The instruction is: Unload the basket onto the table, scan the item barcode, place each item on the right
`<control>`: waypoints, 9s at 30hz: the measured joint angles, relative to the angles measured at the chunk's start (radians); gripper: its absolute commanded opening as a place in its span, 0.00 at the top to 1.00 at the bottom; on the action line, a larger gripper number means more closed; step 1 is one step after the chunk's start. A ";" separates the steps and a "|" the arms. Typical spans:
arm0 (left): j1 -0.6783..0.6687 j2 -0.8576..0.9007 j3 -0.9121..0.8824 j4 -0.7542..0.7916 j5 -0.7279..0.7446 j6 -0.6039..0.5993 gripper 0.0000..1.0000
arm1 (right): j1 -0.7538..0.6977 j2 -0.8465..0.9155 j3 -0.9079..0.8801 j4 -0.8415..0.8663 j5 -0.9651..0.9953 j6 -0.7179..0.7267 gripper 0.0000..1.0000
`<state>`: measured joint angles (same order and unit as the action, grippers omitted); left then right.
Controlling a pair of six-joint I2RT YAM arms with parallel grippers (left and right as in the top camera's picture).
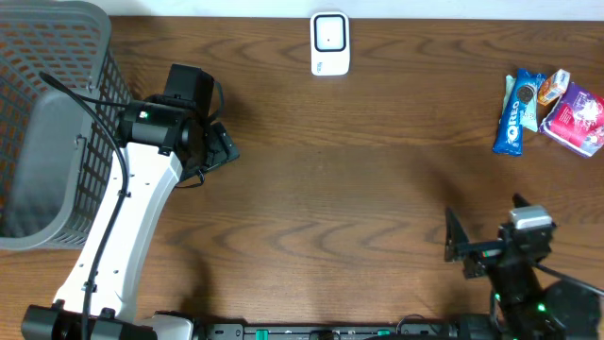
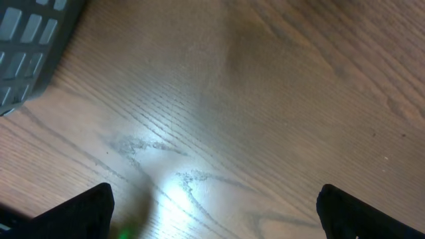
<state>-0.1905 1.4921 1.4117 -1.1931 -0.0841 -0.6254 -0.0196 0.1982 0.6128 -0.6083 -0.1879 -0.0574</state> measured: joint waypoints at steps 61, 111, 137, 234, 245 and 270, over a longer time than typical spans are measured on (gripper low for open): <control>0.000 0.000 0.000 0.000 0.000 0.000 0.02 | -0.034 -0.186 -0.606 0.550 0.014 0.050 0.01; 0.000 0.000 0.000 0.000 0.000 0.000 0.02 | 0.047 -0.186 -0.606 0.538 0.135 0.053 0.01; 0.000 -0.027 -0.021 0.013 -0.001 0.010 0.02 | 0.047 -0.186 -0.606 0.539 0.135 0.053 0.01; 0.236 -1.482 -1.395 1.175 0.239 0.657 0.02 | 0.047 -0.187 -0.606 0.539 0.136 0.053 0.01; 0.236 -1.482 -1.395 1.175 0.239 0.660 0.02 | 0.047 -0.187 -0.606 0.539 0.136 0.053 0.01; 0.236 -1.482 -1.395 1.175 0.239 0.660 0.02 | 0.047 -0.187 -0.606 0.539 0.136 0.053 0.01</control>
<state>0.0452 0.0105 0.0166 -0.0177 0.1547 0.0341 0.0269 0.0116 0.0071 -0.0692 -0.0521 -0.0040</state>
